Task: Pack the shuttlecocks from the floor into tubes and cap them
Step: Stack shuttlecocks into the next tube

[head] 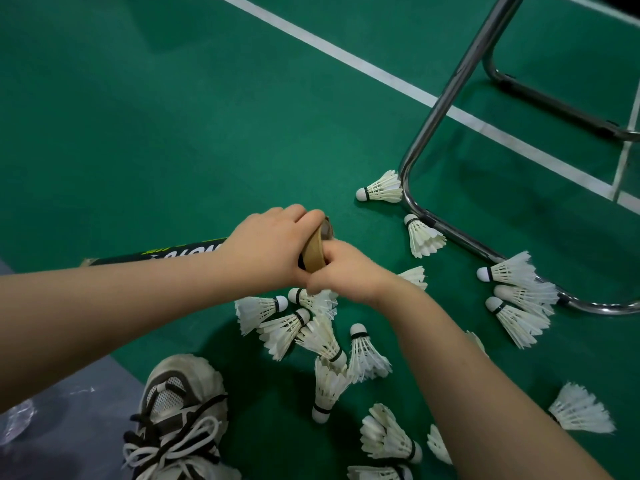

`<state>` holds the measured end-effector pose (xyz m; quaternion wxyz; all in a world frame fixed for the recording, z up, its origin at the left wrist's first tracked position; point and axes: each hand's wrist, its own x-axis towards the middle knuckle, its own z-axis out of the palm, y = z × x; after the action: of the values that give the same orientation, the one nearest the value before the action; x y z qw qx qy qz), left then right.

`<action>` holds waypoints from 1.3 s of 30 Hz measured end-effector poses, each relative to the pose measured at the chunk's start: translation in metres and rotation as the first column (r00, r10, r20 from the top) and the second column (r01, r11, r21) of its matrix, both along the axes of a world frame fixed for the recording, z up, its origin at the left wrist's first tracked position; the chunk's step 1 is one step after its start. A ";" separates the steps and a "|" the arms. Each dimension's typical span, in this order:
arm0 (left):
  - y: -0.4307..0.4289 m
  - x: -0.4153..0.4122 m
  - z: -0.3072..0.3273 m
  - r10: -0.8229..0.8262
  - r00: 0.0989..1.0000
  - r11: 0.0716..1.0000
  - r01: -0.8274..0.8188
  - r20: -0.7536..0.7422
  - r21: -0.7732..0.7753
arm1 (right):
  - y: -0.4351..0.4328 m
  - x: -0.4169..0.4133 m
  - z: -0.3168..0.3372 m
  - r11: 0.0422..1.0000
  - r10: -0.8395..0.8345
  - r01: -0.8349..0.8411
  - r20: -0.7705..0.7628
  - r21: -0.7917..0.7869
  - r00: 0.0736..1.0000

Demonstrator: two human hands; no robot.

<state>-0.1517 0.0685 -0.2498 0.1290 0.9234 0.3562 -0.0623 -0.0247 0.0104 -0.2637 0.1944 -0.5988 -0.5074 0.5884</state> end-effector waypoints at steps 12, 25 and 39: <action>0.002 -0.027 -0.012 0.049 0.998 0.999 -0.049 -0.037 0.009 | -0.036 0.013 -0.073 0.841 -0.455 0.530 0.392 -0.107 0.800; 0.002 -0.055 -0.012 0.057 0.998 0.998 -0.057 -0.032 -0.017 | -0.047 -0.019 -0.086 0.775 -0.573 0.629 0.358 -0.055 0.737; -0.006 -0.053 -0.016 0.050 0.997 0.999 -0.051 -0.052 -0.015 | -0.044 -0.007 -0.011 0.697 -0.672 0.637 -0.011 0.330 0.741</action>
<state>-0.2050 0.0628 -0.2654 0.1289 0.9110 0.3823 -0.0856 -0.0315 -0.0336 -0.2743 0.4548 -0.7327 -0.3573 0.3587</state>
